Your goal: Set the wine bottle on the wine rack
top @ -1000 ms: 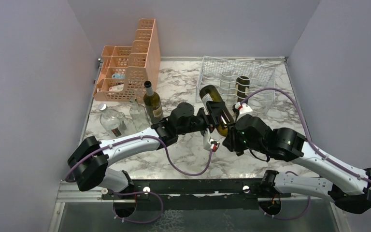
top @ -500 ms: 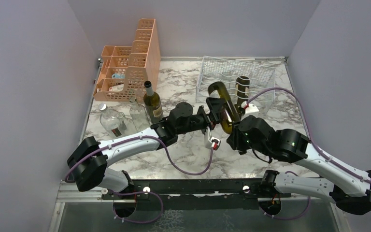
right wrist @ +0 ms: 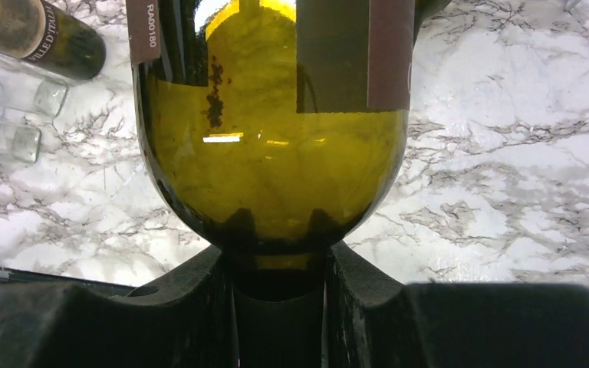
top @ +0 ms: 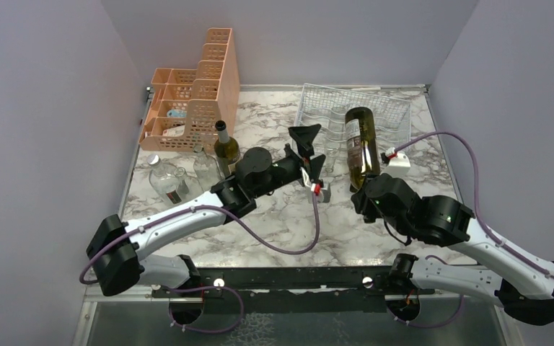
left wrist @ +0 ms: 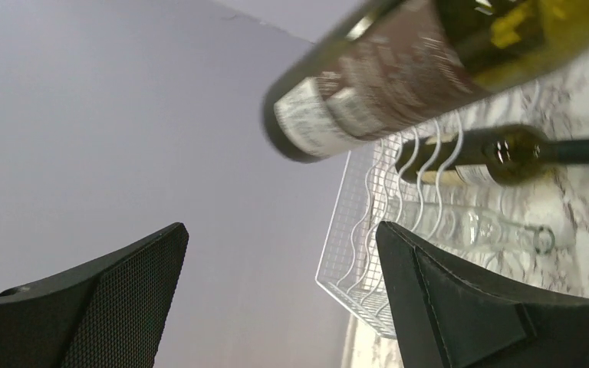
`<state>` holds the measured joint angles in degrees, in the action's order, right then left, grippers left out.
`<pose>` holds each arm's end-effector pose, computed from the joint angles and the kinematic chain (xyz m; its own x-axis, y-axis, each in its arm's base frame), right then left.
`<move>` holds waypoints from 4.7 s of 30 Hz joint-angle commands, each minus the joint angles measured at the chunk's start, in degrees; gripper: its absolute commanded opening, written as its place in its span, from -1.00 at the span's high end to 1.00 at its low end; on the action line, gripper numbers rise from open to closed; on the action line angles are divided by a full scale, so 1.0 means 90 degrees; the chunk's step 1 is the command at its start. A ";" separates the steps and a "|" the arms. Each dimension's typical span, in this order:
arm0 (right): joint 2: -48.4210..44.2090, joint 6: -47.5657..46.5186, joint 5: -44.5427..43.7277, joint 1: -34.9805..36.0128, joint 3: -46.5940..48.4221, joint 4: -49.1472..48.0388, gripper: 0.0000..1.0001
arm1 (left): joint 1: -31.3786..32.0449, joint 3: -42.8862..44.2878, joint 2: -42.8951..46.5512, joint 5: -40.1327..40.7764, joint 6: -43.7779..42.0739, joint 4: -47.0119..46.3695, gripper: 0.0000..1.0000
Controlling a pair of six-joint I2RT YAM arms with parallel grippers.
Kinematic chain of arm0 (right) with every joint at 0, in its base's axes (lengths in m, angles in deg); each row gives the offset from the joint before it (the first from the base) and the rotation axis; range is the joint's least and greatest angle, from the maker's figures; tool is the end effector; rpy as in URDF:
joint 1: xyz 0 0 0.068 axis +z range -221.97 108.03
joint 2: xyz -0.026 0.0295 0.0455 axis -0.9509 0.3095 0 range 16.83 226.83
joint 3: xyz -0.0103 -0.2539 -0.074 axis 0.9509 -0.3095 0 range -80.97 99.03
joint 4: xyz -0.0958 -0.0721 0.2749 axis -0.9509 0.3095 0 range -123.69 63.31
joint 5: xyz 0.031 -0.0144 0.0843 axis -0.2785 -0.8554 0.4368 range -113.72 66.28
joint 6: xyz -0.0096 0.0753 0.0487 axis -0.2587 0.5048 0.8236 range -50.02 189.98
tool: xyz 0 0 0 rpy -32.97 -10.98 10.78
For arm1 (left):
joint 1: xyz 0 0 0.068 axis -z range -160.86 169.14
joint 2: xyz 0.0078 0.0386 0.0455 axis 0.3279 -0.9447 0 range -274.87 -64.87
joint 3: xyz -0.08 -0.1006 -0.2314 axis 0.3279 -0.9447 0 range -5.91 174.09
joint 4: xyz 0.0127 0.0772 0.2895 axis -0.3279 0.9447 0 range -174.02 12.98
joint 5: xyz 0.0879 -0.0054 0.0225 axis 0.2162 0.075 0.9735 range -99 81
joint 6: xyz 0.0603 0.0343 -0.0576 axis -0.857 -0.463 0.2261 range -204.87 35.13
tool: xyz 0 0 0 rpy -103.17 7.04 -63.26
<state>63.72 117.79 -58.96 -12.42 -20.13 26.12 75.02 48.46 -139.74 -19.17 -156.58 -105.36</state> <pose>0.1443 0.1536 0.3268 -0.6150 0.1478 -0.7746 -0.0665 0.9690 0.2377 0.2099 -0.3352 0.3188 0.8703 0.3816 -0.3114 0.2790 0.1391 0.9502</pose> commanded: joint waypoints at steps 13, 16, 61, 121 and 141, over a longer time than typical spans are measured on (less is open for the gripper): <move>0.0548 -0.0178 0.0958 -0.0004 -0.1568 -0.2926 0.98 | 0.0002 0.1366 0.1716 0.3954 0.7635 0.3231 -0.98; 0.0883 -0.0327 0.1236 0.0003 -0.1793 -0.3575 0.98 | 0.0002 0.1295 0.2074 0.3623 0.8356 0.4135 -0.98; 0.4000 -0.0274 0.2087 -0.1059 -0.0815 -0.4468 0.98 | 0.0004 0.0805 0.2864 0.3278 0.7974 0.4203 -0.98; 0.7250 0.0133 0.1425 -0.2323 0.1871 -0.6007 0.95 | 0.0002 0.1792 0.2169 0.3016 0.8188 0.4502 -0.98; 0.8063 -0.0088 0.0970 -0.2487 0.2526 -0.5470 0.14 | 0.0007 0.1902 0.2011 0.2994 0.8163 0.4532 -0.98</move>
<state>135.78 117.57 -47.49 -34.52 -0.28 -21.40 75.02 63.82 -121.99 8.58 -83.60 -64.55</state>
